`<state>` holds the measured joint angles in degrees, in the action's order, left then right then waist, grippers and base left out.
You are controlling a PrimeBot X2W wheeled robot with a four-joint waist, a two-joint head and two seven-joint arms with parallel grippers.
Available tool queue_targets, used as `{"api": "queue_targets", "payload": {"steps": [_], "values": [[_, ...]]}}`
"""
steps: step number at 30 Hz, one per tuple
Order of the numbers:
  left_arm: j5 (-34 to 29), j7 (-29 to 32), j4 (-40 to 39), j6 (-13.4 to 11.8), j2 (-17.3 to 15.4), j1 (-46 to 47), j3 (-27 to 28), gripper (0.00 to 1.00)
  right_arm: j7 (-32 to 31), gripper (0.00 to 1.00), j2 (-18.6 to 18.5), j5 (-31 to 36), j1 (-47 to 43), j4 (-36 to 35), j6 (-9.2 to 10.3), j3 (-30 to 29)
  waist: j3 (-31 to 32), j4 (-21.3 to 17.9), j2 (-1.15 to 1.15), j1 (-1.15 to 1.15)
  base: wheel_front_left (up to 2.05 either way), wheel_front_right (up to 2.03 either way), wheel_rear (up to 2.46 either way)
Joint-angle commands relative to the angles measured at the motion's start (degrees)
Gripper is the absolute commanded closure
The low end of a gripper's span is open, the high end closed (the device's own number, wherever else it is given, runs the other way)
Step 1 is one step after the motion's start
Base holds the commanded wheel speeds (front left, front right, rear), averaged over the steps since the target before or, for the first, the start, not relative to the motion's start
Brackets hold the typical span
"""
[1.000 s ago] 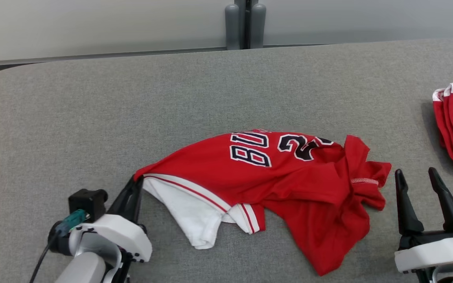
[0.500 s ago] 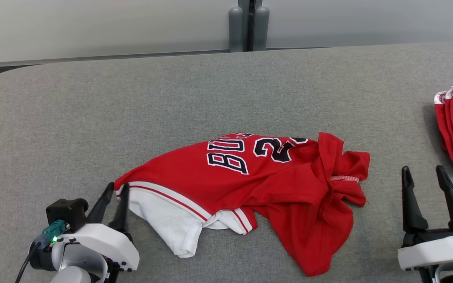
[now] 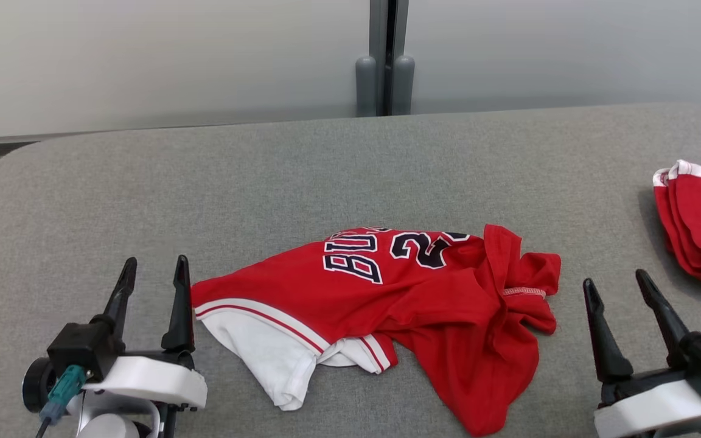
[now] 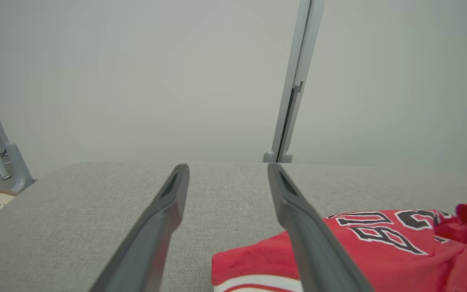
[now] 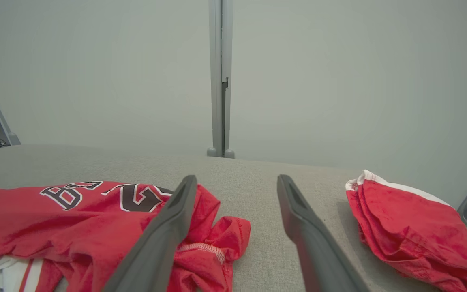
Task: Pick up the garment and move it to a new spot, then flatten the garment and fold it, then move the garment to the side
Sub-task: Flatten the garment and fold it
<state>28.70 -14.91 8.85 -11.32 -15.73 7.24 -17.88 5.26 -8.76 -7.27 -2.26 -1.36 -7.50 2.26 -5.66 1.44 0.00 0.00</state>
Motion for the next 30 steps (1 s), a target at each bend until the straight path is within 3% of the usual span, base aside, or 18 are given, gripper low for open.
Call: {"api": "queue_targets", "payload": {"steps": [1,13,30], "values": [[-1.3,-0.3,-1.2,-0.1,0.0,-1.6,1.1,0.0,-0.4,0.0,-0.1,0.3,-1.1,-0.5,0.02,0.3,1.2,0.1,0.0,0.0,0.0,0.0,0.0],[-7.3,-0.3,-4.3,1.4,1.0,-11.4,2.3,0.0,-2.9,0.0,0.5,1.4,-5.9,-2.5,0.02,1.3,5.1,0.1,0.0,0.0,0.0,0.0,0.0],[-8.6,-0.3,-4.5,1.9,1.9,-10.9,2.8,0.0,-3.7,0.0,0.3,0.8,-5.4,-2.2,0.02,1.1,4.8,1.1,0.0,0.0,0.0,0.0,0.0]]}}
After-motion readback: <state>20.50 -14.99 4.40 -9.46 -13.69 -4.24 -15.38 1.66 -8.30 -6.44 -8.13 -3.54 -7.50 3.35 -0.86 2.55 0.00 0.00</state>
